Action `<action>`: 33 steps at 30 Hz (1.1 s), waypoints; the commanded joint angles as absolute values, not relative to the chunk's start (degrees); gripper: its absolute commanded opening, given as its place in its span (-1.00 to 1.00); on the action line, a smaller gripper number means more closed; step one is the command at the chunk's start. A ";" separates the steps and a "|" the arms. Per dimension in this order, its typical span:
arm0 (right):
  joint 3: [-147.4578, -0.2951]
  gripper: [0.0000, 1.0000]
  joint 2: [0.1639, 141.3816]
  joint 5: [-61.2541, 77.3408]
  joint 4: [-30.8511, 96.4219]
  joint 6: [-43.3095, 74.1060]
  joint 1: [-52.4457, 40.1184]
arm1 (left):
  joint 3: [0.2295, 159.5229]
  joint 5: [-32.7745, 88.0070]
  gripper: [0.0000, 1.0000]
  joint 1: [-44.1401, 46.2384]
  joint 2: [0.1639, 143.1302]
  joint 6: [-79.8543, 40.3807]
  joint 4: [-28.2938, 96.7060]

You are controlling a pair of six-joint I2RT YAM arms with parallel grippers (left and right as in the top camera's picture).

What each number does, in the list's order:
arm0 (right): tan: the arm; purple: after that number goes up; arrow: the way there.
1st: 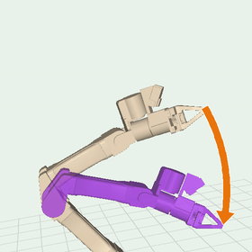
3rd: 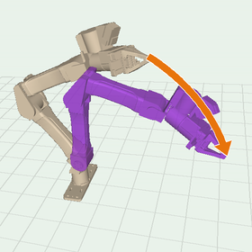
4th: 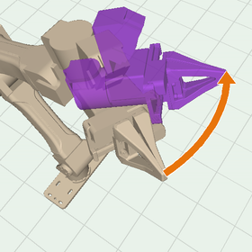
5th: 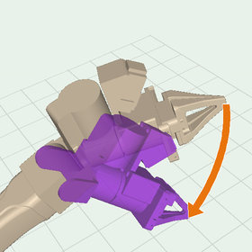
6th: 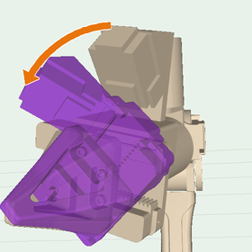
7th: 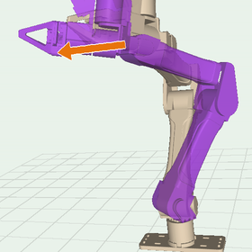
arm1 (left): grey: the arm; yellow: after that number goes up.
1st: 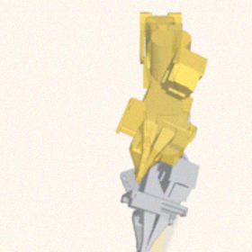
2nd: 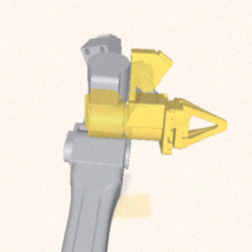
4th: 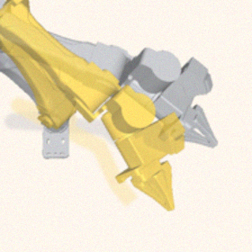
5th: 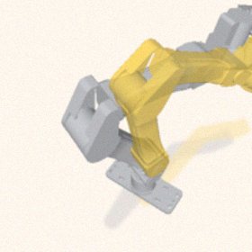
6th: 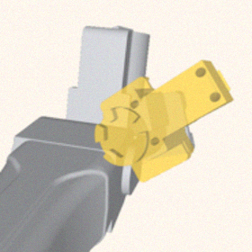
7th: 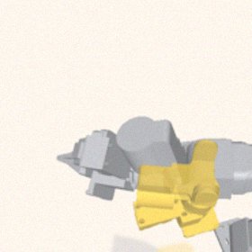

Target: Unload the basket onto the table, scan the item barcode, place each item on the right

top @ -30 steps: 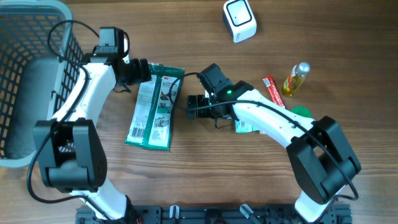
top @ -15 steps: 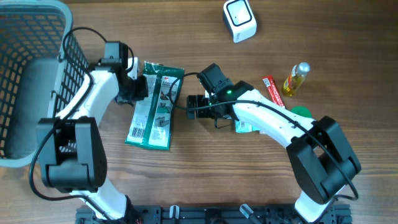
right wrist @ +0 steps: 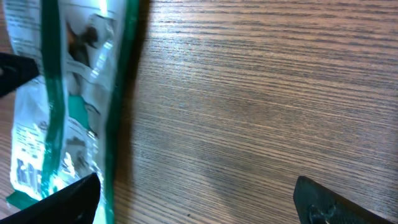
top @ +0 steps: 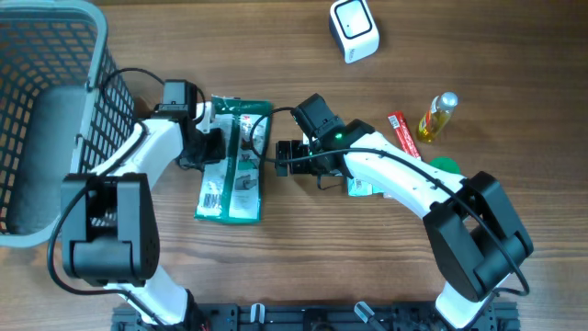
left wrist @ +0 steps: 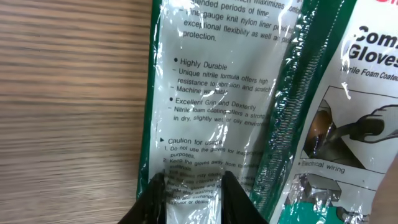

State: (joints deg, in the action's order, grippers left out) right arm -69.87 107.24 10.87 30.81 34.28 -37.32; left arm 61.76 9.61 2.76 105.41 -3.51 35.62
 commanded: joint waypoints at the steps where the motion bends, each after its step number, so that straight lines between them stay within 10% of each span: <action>1: -69.63 0.99 106.94 10.31 30.79 34.68 -37.43 | 59.99 12.64 -0.68 7.62 105.78 -3.42 35.94; 12: -69.63 0.99 106.94 10.31 30.89 34.57 -37.43 | 59.99 12.58 -0.66 16.29 105.78 -3.44 35.29; 18: -69.63 0.99 106.94 10.28 30.89 34.50 -37.43 | 59.99 9.98 -0.04 16.23 105.78 -8.05 32.86; 25: -69.63 0.99 106.94 10.28 30.87 34.50 -37.43 | 59.99 9.93 0.21 16.27 105.78 -10.83 29.95; 33: -69.63 0.99 107.46 10.24 30.76 34.50 -37.43 | 59.99 7.35 0.11 16.29 105.78 -13.85 30.02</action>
State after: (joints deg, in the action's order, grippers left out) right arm -69.87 107.24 10.87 30.81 34.28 -37.32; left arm 61.28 9.82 16.36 104.99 -11.49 29.87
